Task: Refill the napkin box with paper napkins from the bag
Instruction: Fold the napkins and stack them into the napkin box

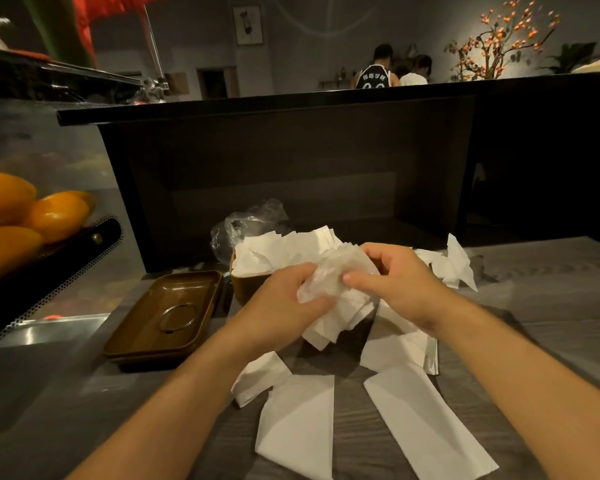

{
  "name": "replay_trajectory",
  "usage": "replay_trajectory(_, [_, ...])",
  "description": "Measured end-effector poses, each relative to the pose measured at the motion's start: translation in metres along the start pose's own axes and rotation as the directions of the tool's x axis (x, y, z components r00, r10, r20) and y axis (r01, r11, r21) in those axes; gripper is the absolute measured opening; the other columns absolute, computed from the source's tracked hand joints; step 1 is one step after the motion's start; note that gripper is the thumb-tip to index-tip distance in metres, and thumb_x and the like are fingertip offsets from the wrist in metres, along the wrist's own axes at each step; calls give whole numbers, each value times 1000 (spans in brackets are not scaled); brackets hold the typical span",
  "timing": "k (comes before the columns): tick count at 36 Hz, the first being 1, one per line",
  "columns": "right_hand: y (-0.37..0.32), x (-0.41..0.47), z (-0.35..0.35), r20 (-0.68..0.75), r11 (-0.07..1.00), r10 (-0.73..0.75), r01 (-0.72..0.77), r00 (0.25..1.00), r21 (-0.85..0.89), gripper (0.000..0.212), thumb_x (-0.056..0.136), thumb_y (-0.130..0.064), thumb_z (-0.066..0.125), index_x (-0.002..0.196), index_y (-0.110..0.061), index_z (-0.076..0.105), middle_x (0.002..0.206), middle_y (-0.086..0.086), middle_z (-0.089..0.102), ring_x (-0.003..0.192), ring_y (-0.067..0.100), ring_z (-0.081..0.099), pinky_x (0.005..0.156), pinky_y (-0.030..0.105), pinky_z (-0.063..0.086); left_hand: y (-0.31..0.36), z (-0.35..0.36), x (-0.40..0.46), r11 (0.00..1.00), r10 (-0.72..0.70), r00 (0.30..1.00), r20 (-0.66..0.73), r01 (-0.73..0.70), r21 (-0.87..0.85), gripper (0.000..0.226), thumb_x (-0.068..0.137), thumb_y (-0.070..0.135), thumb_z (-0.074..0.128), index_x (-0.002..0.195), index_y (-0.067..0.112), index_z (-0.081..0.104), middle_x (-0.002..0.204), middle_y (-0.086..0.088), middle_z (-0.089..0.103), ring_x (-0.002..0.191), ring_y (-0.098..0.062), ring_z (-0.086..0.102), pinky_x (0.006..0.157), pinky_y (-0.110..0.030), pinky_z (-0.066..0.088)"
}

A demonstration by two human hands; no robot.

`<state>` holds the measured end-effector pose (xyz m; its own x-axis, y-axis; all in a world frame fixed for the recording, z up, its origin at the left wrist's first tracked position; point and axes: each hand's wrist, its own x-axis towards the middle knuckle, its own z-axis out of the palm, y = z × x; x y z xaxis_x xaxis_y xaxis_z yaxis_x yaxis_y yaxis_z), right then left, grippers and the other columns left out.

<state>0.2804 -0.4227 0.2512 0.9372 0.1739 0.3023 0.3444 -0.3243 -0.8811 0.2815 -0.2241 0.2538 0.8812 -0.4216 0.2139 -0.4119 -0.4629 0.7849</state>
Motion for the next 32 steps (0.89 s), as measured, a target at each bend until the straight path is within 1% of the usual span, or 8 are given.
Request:
replay_trajectory(5, [-4, 0, 6, 38, 996, 49, -51, 998, 74, 16, 90, -25, 73, 106, -30, 71, 95, -14, 72, 95, 5, 69, 74, 19, 58, 8, 8, -2, 1000, 11, 999, -48, -12, -23, 13, 94, 44, 64, 95, 51, 52, 95, 28, 60, 87, 6, 61, 67, -11, 49])
replay_trajectory(9, [-14, 5, 7, 64, 963, 182, -191, 981, 192, 28, 85, -37, 74, 111, -29, 69, 102, -11, 75, 96, 8, 72, 78, 26, 60, 14, 5, 1, 988, -62, 985, -163, 37, -152, 16, 99, 42, 57, 112, 32, 55, 103, 14, 64, 93, -8, 65, 74, -20, 58])
replay_trajectory(14, [-23, 14, 3, -3, 956, 243, -239, 970, 169, 21, 92, -23, 71, 111, -30, 67, 107, -9, 73, 101, 13, 71, 84, 31, 61, 22, 4, 13, 968, -219, 953, -207, 187, -165, 29, 103, 48, 43, 121, 25, 49, 112, 3, 62, 98, -14, 63, 76, -23, 56])
replay_trajectory(16, [-26, 21, 1, -22, 959, 261, -257, 965, 116, 23, 93, -21, 71, 114, -28, 67, 109, -8, 72, 101, 13, 71, 82, 32, 62, 24, -1, 17, 975, -213, 958, -191, 196, -104, 23, 104, 45, 44, 117, 28, 50, 114, 2, 63, 101, -15, 64, 82, -30, 60])
replay_trajectory(20, [-30, 39, -8, -112, 956, 294, -290, 949, 51, 20, 91, -21, 74, 110, -25, 69, 106, -5, 73, 97, 15, 71, 85, 38, 62, 19, -24, 30, 987, -138, 947, -289, 157, 44, 16, 104, 30, 49, 97, 23, 63, 91, 4, 67, 82, -8, 64, 67, -22, 53])
replay_trajectory(22, [-33, 49, -14, -141, 955, 295, -298, 945, 0, 18, 92, -20, 73, 109, -25, 69, 105, -5, 71, 95, 14, 69, 79, 32, 60, 12, -38, 36, 986, -142, 931, -336, 162, 31, 18, 103, 23, 49, 93, 22, 65, 83, 2, 69, 74, -11, 66, 66, -26, 57])
replay_trajectory(25, [-37, 67, -20, -143, 951, 301, -307, 943, -20, 15, 92, -18, 73, 105, -24, 68, 104, -3, 69, 94, 15, 68, 73, 28, 58, -1, -52, 43, 976, -119, 911, -396, 180, 121, 17, 103, 16, 51, 95, 23, 64, 82, 5, 68, 76, -16, 68, 68, -34, 61])
replay_trajectory(32, [-38, 108, -9, -103, 929, 346, -356, 933, -105, 9, 86, -18, 79, 93, -20, 73, 100, 3, 72, 93, 20, 70, 86, 39, 61, -14, -58, 60, 923, -15, 890, -456, 187, 336, 12, 99, 19, 59, 101, 31, 62, 95, 11, 63, 82, -6, 60, 70, -22, 54])
